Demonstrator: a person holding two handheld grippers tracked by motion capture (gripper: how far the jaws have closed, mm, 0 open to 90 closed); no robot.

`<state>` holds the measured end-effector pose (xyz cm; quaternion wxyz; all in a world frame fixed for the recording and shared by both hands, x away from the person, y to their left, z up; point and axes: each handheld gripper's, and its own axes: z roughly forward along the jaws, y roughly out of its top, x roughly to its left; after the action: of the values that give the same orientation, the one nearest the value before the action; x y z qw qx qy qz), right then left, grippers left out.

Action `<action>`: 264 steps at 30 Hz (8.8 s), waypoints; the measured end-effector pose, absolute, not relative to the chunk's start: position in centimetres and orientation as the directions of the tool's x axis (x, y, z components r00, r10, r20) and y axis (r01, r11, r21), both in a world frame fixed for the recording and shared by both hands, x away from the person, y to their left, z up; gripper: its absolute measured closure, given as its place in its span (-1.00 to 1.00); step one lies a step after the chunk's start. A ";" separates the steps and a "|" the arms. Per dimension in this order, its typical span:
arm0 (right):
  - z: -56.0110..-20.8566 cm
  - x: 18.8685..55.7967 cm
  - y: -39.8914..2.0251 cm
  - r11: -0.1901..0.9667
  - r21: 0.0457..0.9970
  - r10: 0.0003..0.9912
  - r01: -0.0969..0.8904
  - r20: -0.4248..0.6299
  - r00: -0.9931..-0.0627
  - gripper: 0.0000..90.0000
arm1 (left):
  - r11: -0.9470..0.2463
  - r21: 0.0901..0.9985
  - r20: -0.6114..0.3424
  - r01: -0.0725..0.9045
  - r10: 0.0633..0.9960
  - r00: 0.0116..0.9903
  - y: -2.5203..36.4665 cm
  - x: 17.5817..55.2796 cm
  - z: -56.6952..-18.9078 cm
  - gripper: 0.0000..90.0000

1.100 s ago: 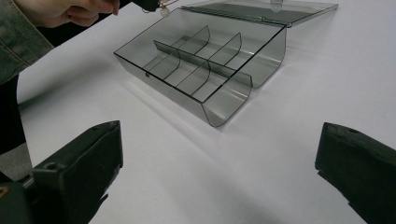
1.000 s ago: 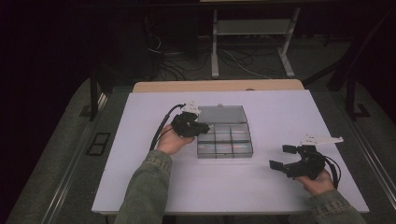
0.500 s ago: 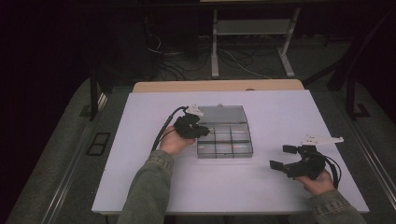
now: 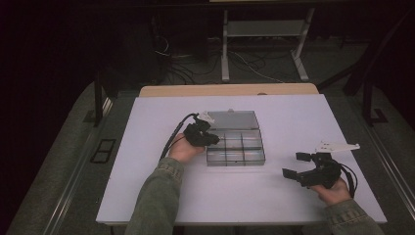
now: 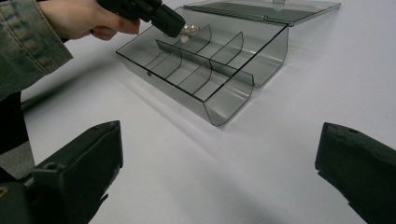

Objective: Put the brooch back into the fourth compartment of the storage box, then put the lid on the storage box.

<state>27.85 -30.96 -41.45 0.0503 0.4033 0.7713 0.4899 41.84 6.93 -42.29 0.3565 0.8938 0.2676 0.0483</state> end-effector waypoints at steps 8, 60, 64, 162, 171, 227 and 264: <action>-41.4 27.8 -31.0 0.193 0.797 0.671 0.572 0.318 -0.670 -0.98 | -0.586 0.665 -0.128 0.463 0.521 0.844 6.7 42.0 -42.5 0.77; -37.8 33.2 -27.9 0.248 0.771 0.656 0.587 0.312 -0.687 -0.98 | -0.350 0.760 -0.342 0.548 0.502 0.795 9.6 42.5 -38.2 -0.70; -36.9 34.1 -27.2 0.263 0.772 0.653 0.578 0.298 -0.696 -0.98 | -0.338 0.751 -0.354 0.568 0.519 0.778 9.6 43.2 -38.0 -0.79; -44.7 46.7 -23.8 0.048 0.634 0.755 0.772 0.482 -0.443 -0.08 | -0.008 0.630 -0.603 0.776 0.625 0.496 10.2 47.3 -46.1 -0.12; -44.5 46.5 -23.7 0.031 0.629 0.764 0.777 0.486 -0.425 -0.05 | 0.001 0.652 -0.581 0.758 0.643 0.499 9.8 47.1 -45.7 -0.03; -42.6 44.7 -24.3 0.093 0.746 0.731 0.660 0.398 -0.554 0.59 | 0.130 0.784 -0.530 0.607 0.649 0.545 10.0 46.3 -42.3 0.55; -40.2 44.1 -25.4 0.022 0.798 0.695 0.602 0.421 -0.584 0.61 | 0.100 0.824 -0.488 0.558 0.627 0.607 10.4 44.0 -41.2 0.48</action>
<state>44.06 -25.37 -40.19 0.0437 0.4542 0.7135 0.5317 44.02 10.36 -41.21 0.5954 0.6703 0.4421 0.0289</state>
